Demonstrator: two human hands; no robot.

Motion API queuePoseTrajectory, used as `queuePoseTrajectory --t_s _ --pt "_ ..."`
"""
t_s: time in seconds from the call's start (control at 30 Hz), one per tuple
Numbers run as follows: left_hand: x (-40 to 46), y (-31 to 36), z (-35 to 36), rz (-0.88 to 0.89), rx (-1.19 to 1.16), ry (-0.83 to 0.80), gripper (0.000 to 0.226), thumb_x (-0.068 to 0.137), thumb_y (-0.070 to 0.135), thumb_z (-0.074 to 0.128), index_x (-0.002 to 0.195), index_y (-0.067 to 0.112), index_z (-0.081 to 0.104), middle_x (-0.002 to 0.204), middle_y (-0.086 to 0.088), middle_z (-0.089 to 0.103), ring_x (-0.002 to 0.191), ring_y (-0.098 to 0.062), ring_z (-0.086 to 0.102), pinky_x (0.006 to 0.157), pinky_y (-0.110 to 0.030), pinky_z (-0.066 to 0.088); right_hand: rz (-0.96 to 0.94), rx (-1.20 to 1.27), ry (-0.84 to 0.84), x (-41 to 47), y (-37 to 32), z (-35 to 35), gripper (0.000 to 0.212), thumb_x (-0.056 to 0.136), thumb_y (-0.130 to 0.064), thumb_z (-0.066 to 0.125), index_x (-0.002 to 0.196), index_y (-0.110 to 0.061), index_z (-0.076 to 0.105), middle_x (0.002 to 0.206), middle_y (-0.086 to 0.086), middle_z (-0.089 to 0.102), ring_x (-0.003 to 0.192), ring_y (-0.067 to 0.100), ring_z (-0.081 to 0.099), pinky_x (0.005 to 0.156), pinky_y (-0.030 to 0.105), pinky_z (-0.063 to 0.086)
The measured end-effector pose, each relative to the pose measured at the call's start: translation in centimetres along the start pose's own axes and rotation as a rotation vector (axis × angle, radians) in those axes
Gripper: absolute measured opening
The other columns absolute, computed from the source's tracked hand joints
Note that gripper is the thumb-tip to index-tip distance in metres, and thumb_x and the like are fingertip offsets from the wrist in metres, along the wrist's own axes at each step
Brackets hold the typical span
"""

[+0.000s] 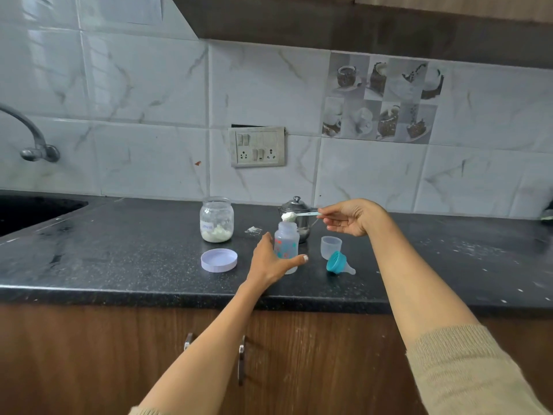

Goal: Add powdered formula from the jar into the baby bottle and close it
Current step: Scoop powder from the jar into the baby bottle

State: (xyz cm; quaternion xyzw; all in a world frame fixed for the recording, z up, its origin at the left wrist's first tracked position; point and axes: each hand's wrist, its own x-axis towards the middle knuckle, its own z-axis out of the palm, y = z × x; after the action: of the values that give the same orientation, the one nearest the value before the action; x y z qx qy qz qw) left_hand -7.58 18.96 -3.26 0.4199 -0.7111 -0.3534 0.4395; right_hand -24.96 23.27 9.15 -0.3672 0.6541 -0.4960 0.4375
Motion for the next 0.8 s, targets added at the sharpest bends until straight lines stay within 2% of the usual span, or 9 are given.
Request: queuePoseTrajectory --t_s 0.07,0.17,0.3,0.5,0.6,0.7,0.8 --pt "0.1 -0.4 0.2 -0.008 0.007 0.004 0.065 0.067 0.037 0.082 0.116 0.009 0.048 0.121 -0.007 0.059 0.099 -0.015 0.054 0.078 -0.025 0.042 0.000 0.003 0.008 -0.3 0.3 0.0 0.007 0.083 -0.004 0.069 0.077 -0.003 0.066 0.049 0.004 0.068 0.049 0.009 0.061 0.074 0.025 0.053" --pt "0.1 -0.5 0.3 0.008 0.010 0.009 0.064 0.074 0.029 0.078 0.126 0.007 0.047 0.127 -0.008 0.058 0.108 -0.019 0.056 0.082 -0.024 0.041 -0.001 -0.001 0.014 -0.5 0.5 0.1 0.010 0.083 -0.003 0.069 0.074 -0.003 0.065 0.047 0.005 0.067 0.055 0.011 0.059 0.075 0.026 0.052" --pt "0.2 -0.8 0.4 0.014 0.003 0.008 0.061 0.076 0.027 0.076 0.127 0.008 0.048 0.127 -0.007 0.058 0.111 -0.019 0.057 0.083 -0.023 0.042 -0.002 -0.004 0.016 -0.5 0.6 0.3 0.009 0.083 -0.002 0.068 0.074 -0.003 0.065 0.047 0.005 0.067 0.062 0.012 0.057 0.076 0.027 0.052" --pt "0.2 -0.9 0.4 0.018 0.001 0.006 0.058 0.077 0.027 0.075 0.125 0.008 0.049 0.125 -0.007 0.059 0.103 -0.015 0.056 0.082 -0.023 0.043 -0.032 -0.062 0.017 0.0 0.7 0.7 0.005 0.082 -0.004 0.070 0.079 -0.005 0.067 0.046 0.000 0.066 0.064 0.010 0.056 0.071 0.023 0.052" --pt "0.3 -1.0 0.4 0.023 0.007 0.003 0.058 0.077 0.028 0.075 0.125 0.008 0.049 0.126 -0.007 0.059 0.105 -0.016 0.056 0.083 -0.023 0.042 -0.128 -0.100 0.045 0.0 0.8 0.8 0.007 0.079 -0.003 0.073 0.083 -0.006 0.068 0.051 -0.002 0.068 0.065 0.010 0.059 0.063 0.021 0.053" --pt "0.3 -1.1 0.4 0.026 0.005 -0.003 0.055 0.078 0.027 0.075 0.124 0.008 0.050 0.124 -0.006 0.060 0.099 -0.012 0.053 0.082 -0.023 0.042 -0.279 -0.169 0.112 -0.3 0.9 0.9 0.010 0.075 -0.004 0.076 0.079 -0.009 0.069 0.070 0.003 0.069 0.064 0.010 0.062 0.053 0.017 0.054" --pt "0.4 -1.3 0.5 0.033 0.002 -0.002 0.052 0.078 0.027 0.074 0.121 0.008 0.052 0.122 -0.007 0.061 0.097 -0.012 0.054 0.079 -0.023 0.041 -0.440 -0.291 0.157 -0.5 0.9 1.3 0.010 0.074 -0.006 0.078 0.079 -0.010 0.070 0.074 0.004 0.070 0.064 0.011 0.064 0.055 0.017 0.055"
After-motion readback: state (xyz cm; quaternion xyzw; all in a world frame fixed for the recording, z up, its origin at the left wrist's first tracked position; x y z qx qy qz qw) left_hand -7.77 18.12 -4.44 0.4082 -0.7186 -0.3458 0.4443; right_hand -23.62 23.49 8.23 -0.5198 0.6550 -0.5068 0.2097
